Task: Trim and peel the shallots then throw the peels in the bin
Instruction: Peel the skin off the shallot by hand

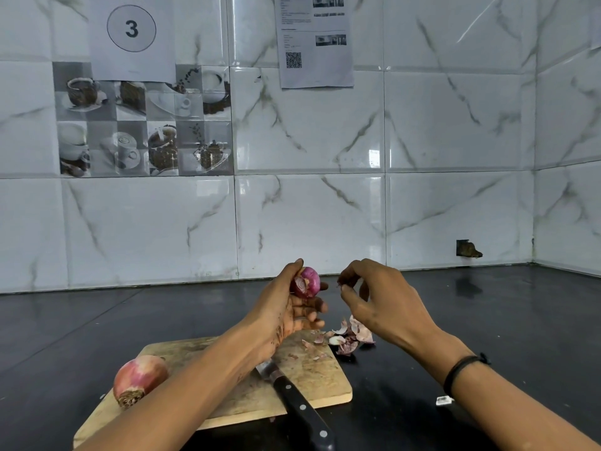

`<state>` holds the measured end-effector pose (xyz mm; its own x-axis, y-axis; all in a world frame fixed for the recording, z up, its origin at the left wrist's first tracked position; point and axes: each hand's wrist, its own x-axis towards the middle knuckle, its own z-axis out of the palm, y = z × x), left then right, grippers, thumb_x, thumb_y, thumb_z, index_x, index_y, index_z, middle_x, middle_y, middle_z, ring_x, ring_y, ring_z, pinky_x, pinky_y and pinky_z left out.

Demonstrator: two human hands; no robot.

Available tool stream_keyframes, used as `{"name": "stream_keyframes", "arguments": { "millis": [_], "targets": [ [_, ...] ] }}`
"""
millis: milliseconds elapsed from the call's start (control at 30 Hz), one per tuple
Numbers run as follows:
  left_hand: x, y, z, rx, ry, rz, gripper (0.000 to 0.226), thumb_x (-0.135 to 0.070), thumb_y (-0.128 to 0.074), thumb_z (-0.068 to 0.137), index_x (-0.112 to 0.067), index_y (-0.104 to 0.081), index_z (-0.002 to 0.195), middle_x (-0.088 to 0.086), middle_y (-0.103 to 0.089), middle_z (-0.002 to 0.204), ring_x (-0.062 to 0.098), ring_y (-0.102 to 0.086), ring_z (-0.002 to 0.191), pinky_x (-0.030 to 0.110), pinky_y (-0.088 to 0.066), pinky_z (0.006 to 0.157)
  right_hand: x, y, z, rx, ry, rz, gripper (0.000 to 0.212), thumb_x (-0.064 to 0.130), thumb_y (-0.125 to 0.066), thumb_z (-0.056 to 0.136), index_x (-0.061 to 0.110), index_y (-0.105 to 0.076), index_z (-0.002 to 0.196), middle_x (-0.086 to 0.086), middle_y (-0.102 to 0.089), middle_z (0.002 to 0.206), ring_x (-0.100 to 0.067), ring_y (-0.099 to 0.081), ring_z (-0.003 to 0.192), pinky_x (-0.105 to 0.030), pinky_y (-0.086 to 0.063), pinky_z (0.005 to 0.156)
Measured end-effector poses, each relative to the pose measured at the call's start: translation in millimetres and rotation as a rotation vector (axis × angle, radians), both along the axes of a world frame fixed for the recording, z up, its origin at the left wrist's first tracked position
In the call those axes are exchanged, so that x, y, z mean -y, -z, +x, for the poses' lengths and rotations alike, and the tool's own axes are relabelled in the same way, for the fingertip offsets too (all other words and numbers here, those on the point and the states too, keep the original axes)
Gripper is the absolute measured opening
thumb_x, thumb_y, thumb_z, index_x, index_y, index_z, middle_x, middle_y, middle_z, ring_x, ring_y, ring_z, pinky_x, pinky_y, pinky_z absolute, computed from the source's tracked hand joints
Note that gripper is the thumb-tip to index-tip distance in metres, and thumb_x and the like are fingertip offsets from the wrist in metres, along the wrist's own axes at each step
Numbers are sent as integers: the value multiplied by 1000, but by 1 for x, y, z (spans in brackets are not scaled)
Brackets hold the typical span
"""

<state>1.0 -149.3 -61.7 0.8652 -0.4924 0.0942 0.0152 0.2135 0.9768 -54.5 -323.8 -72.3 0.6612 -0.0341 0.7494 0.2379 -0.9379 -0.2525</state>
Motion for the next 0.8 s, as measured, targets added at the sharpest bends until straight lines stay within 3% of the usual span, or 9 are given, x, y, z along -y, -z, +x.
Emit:
{"name": "stream_keyframes", "arguments": {
  "millis": [100, 300, 533, 700, 800],
  "targets": [
    [1, 0, 3, -18, 14, -20, 61, -47, -44, 101, 8, -67, 116, 12, -59, 59, 14, -42, 39, 25, -50, 46, 1, 2, 3, -59, 45, -20, 18, 49, -55, 96, 34, -63, 99, 17, -59, 98, -3, -56, 80, -27, -46, 65],
    [3, -1, 3, -45, 41, -80, 46, -40, -47, 99, 1, -68, 93, 13, -62, 66, 15, -45, 45, 29, -53, 49, 1, 0, 2, -108, 61, 35, 10, 34, -59, 95, 36, -63, 104, 23, -62, 95, -1, -60, 83, -25, -46, 64],
    [6, 0, 1, -47, 68, -108, 51, -35, -54, 98, 11, -63, 120, 23, -70, 88, 18, -58, 58, 33, -59, 62, 2, 3, 4, -241, 104, 7, 13, 41, -61, 95, 34, -67, 106, 21, -63, 109, -5, -60, 94, -37, -54, 81],
    [5, -1, 0, -5, 74, -121, 41, -34, -66, 92, 2, -68, 111, 22, -72, 91, 18, -63, 64, 33, -60, 67, 2, 0, 1, -114, 59, 60, 11, 41, -59, 97, 34, -63, 104, 24, -63, 91, 2, -59, 77, -28, -49, 65],
    [5, -2, 0, 3, 76, -131, 35, -35, -71, 88, -3, -71, 100, 20, -72, 90, 17, -64, 63, 34, -59, 69, -3, -4, -3, -13, -43, 123, 11, 36, -61, 97, 33, -62, 108, 24, -64, 88, 2, -61, 76, -30, -53, 67]
  ]
}}
